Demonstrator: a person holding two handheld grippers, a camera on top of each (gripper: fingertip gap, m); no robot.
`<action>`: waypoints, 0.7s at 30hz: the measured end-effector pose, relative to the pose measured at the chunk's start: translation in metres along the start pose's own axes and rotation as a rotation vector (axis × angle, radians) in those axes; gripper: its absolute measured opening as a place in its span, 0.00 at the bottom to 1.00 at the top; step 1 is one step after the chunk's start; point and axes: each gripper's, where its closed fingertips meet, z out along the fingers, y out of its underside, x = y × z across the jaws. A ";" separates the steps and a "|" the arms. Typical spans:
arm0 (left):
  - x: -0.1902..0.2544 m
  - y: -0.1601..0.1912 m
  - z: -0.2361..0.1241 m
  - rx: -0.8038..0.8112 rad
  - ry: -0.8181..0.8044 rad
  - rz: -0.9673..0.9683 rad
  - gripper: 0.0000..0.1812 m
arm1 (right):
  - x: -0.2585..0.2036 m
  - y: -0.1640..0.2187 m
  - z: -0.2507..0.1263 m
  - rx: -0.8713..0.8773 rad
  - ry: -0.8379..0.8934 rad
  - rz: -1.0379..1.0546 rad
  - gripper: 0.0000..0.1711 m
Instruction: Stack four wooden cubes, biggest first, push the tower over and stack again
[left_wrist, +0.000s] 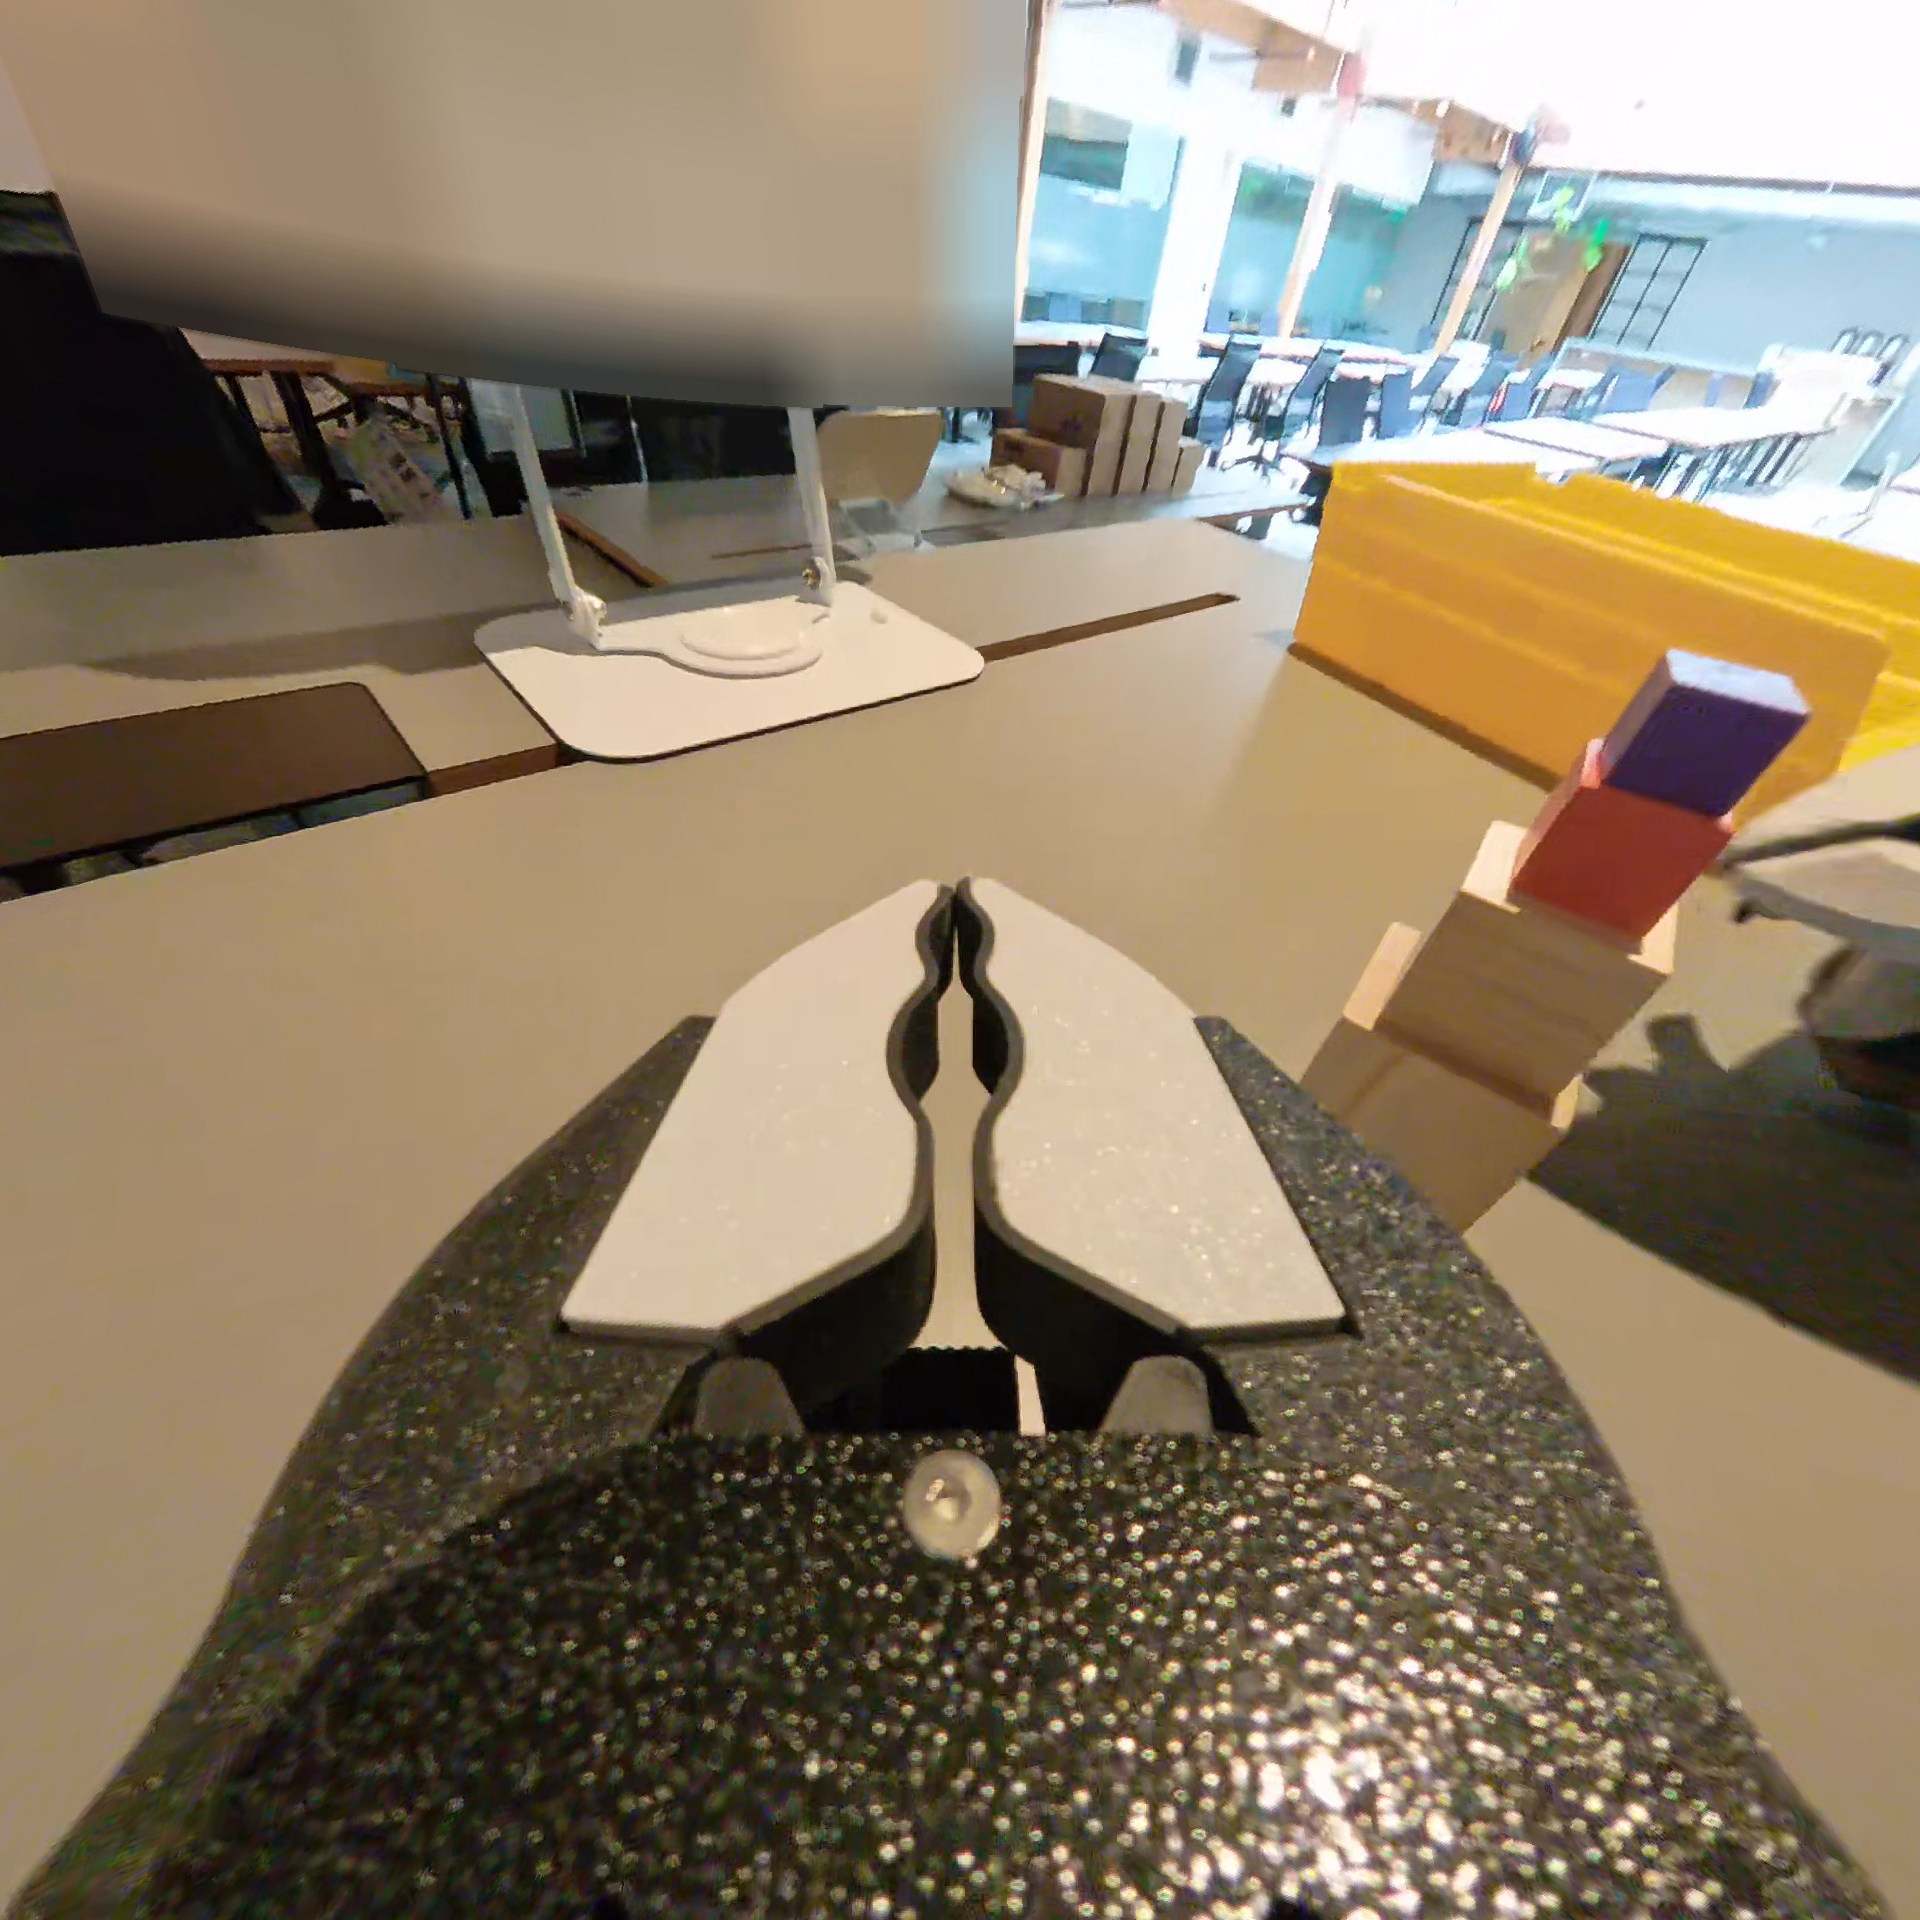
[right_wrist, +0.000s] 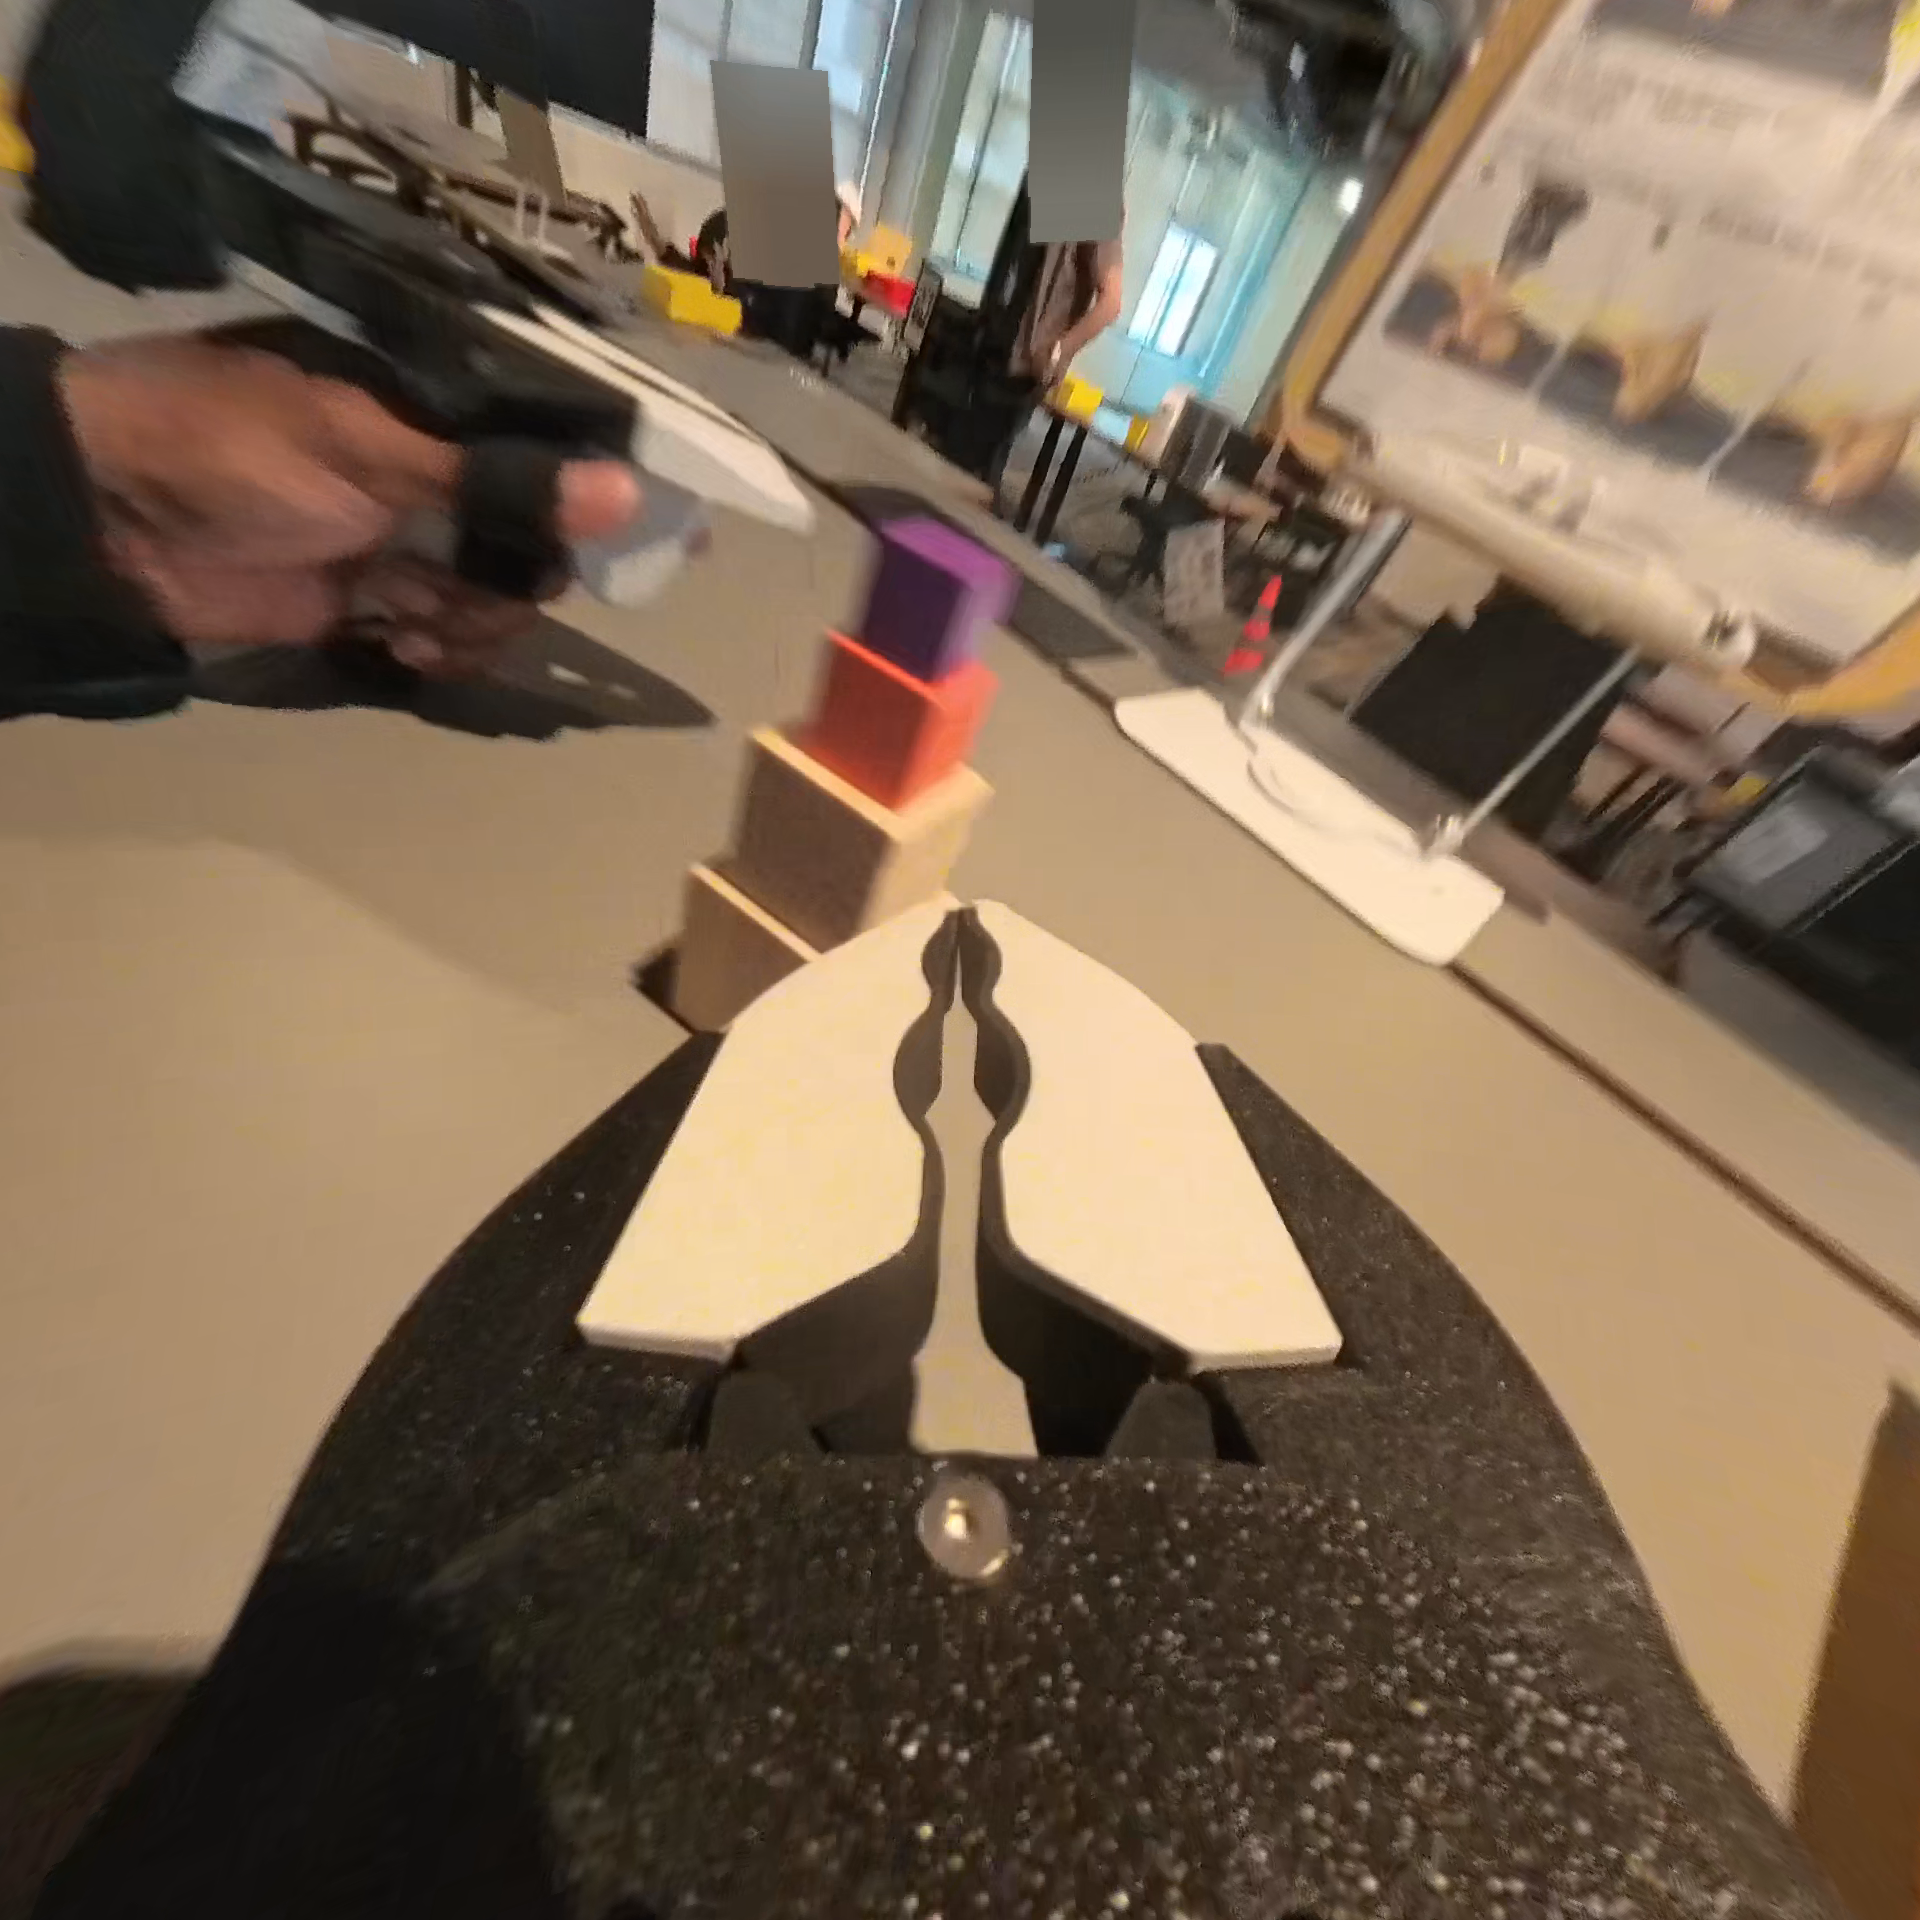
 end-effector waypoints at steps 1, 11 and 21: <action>0.001 0.002 0.002 -0.015 -0.003 0.016 0.00 | -0.014 -0.009 0.001 0.023 0.008 -0.038 0.00; 0.013 0.013 0.009 -0.089 -0.036 0.174 0.00 | -0.082 -0.019 0.049 -0.102 0.094 -0.411 0.00; 0.005 -0.002 -0.002 0.025 -0.027 0.079 0.00 | -0.115 -0.045 0.070 -0.067 0.039 -0.177 0.00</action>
